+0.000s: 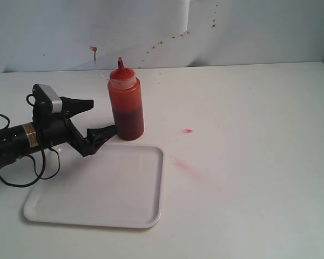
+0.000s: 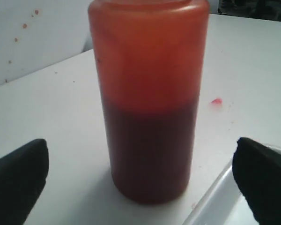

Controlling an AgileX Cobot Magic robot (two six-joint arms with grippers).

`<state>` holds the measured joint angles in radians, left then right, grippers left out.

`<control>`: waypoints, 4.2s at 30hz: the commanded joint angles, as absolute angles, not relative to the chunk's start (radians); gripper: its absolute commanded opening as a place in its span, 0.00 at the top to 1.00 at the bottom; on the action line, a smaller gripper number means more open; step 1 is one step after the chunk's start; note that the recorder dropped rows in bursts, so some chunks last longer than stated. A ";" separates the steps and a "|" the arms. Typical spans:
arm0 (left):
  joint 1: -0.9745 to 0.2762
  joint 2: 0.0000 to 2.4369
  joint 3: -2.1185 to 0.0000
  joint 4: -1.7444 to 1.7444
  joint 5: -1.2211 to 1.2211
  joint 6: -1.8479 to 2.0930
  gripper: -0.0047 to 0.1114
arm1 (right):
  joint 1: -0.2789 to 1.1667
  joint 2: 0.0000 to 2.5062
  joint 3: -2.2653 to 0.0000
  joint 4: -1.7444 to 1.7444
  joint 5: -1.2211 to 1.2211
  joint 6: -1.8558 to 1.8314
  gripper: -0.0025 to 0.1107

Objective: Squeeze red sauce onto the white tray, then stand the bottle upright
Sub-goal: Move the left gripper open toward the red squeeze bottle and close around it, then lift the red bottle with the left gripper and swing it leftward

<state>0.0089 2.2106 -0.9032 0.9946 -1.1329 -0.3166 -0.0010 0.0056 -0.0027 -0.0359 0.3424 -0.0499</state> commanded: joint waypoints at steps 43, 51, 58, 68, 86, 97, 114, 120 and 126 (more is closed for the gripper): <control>-0.178 2.387 -1.237 1.006 -0.781 -0.460 0.96 | 0.000 0.000 0.000 -0.033 0.343 -0.044 0.98; -0.178 2.384 -1.237 1.007 -0.784 -0.462 0.96 | 0.000 0.000 0.000 -0.033 0.343 -0.044 0.98; -0.163 2.333 -1.237 1.124 -0.816 -0.482 0.96 | 0.000 0.000 0.000 -0.033 0.343 -0.044 0.98; -0.086 2.283 -1.233 1.261 -1.124 -0.633 0.96 | 0.000 0.000 0.000 -0.033 0.343 -0.044 0.98; 0.112 2.031 -0.896 1.195 -1.221 -0.509 0.96 | 0.000 0.000 0.000 -0.033 0.343 -0.044 0.98; 0.112 1.773 -0.446 0.849 -1.221 -0.229 0.96 | 0.001 0.000 0.000 0.115 0.065 -0.046 0.98; 0.112 1.277 -0.319 0.687 -1.146 -0.337 0.96 | 0.001 0.000 -0.246 0.253 0.011 0.338 0.98; 0.112 1.086 -0.481 1.092 -0.772 -0.592 0.96 | 0.001 0.084 -0.450 0.296 0.185 0.274 0.98; 0.112 0.961 -0.637 1.528 -0.555 -0.940 0.96 | 0.001 0.280 -0.700 0.757 0.398 -0.300 0.98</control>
<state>0.1125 1.0066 -0.5798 1.3663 -0.6192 -0.7898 0.0000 0.2014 -0.5974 0.5472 0.2905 -0.0084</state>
